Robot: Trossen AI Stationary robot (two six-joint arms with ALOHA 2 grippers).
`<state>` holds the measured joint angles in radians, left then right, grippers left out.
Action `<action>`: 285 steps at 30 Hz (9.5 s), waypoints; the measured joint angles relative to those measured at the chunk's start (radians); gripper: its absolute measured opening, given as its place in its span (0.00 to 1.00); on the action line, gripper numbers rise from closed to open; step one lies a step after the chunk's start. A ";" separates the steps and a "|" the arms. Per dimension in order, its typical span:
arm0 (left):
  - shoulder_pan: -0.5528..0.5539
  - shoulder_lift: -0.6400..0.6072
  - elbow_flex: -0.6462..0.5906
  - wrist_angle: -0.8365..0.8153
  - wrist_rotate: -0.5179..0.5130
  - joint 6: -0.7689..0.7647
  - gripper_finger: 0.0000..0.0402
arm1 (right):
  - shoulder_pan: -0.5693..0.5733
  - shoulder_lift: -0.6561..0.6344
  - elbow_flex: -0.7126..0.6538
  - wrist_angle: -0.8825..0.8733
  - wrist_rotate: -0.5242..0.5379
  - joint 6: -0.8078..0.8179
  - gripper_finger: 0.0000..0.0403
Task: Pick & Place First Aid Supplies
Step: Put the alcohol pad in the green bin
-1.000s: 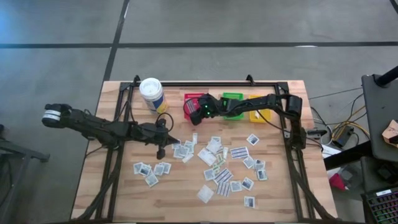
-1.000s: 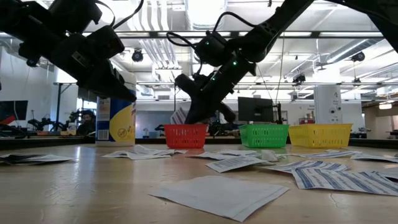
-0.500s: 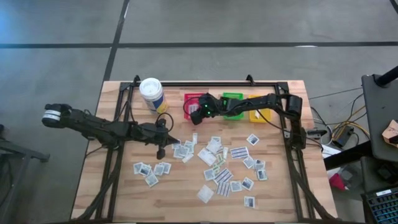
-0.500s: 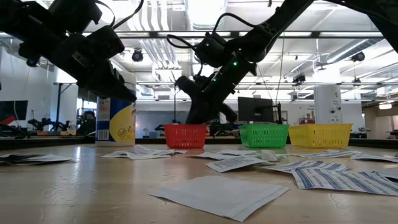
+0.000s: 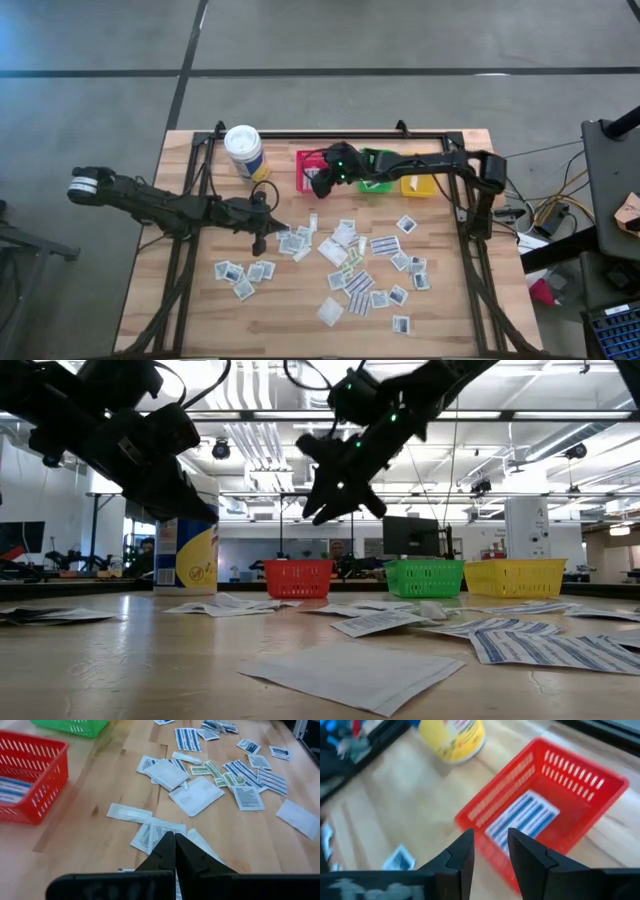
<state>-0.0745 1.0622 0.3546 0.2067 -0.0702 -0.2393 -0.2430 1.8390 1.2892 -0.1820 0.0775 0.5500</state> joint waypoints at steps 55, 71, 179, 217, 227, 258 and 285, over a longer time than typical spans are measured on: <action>-0.287 0.268 0.000 0.070 -0.321 -0.304 0.00 | 0.445 -0.091 -0.465 0.535 0.135 0.051 0.19; -0.287 0.537 0.025 0.349 -0.321 -0.266 0.00 | 0.398 -0.002 -0.341 0.530 0.124 -0.110 0.32; -0.287 0.541 0.031 0.367 -0.347 -0.095 0.00 | 0.233 0.317 -0.035 0.365 -0.289 0.127 0.02; -0.113 0.109 0.032 0.128 -0.277 -0.012 0.00 | 0.225 -0.100 -0.202 0.124 -0.208 -0.159 0.02; -0.011 0.100 0.032 0.114 -0.173 0.045 0.00 | 0.172 -0.371 -0.447 0.142 0.017 -0.107 0.02; 0.381 0.099 0.035 0.040 0.188 0.218 0.00 | -0.264 -0.560 -0.714 0.185 0.018 0.021 0.02; 0.389 0.098 0.174 -0.195 0.191 0.455 0.00 | -0.265 -0.559 -0.756 0.196 0.027 0.132 0.02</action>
<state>0.3149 1.1603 0.5282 0.0121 0.1206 0.2157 -0.5083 1.2800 0.5335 0.0139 0.1047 0.6815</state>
